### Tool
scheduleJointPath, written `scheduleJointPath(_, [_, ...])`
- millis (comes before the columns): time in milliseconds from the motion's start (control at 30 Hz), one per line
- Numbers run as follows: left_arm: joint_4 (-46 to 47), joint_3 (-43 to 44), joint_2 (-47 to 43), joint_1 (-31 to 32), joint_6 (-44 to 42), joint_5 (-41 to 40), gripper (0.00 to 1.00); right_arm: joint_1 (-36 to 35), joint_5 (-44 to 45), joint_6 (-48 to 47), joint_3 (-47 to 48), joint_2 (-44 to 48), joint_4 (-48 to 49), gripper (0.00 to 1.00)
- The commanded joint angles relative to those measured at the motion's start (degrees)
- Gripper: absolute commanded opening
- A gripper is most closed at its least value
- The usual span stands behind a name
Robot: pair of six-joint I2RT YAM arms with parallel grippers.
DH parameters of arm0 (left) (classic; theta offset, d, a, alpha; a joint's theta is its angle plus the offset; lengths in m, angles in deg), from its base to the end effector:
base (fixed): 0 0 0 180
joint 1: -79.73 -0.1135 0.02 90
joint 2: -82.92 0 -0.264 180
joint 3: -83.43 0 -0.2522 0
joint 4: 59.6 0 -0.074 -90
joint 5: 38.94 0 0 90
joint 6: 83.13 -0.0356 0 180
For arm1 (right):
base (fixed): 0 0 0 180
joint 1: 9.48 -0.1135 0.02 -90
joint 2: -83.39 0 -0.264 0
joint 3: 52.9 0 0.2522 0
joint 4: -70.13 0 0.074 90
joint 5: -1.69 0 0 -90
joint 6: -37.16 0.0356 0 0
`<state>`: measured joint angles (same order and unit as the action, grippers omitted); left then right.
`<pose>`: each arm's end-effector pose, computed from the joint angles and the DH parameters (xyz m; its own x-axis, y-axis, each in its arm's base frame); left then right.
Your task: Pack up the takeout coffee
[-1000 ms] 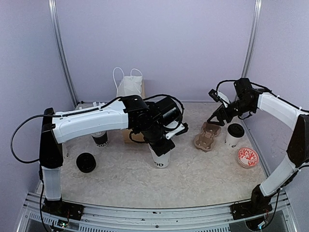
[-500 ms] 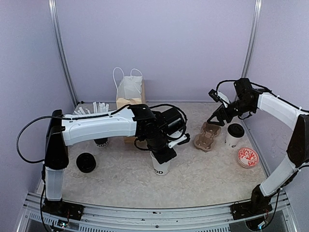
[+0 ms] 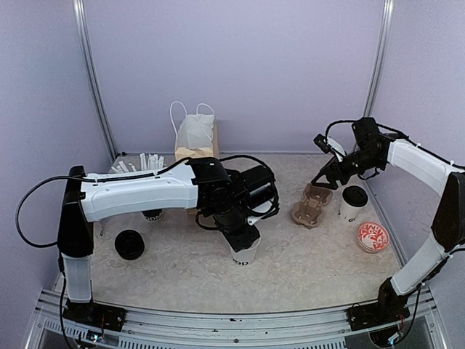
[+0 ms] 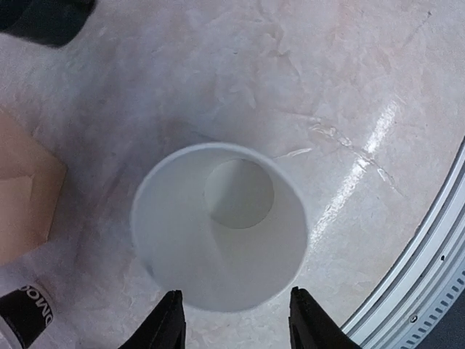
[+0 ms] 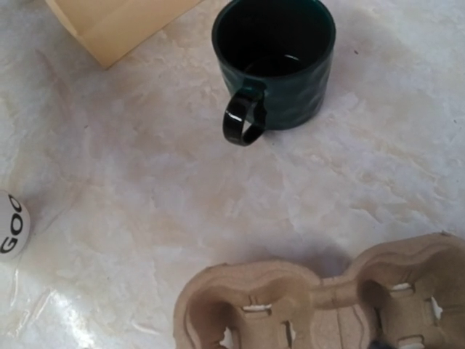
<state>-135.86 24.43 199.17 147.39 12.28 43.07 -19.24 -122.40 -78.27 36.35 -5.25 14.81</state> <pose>0.1653 -0.3891 0.2675 -0.4437 0.8340 -0.3282 0.8612 0.4980 0.1013 0.3176 0.0749 0.2956 -0.5292 -0.4519 -0.7182 -0.7604 0.6281 0.1651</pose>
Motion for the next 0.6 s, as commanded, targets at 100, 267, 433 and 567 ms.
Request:
scheduleJointPath(100, [-1.4, -13.1, -15.8, -11.0, 19.6, -11.3, 0.48, -0.9, -2.2, 0.0, 0.5, -0.6, 1.4, 0.79])
scheduleJointPath(267, [1.3, -26.2, -22.3, -16.5, 32.0, -21.0, 0.44, -0.9, -3.0, -0.1, 0.3, -0.3, 1.7, 0.79])
scheduleJointPath(433, [6.0, -35.4, -23.2, -18.0, 36.1, -16.6, 0.44, -0.9, -2.6, -0.4, -0.6, 0.2, 2.1, 0.79])
scheduleJointPath(567, [6.8, -40.3, -21.7, -18.6, 38.9, -16.3, 0.45, -0.8, -2.7, -0.5, -0.9, 0.4, 2.2, 0.79])
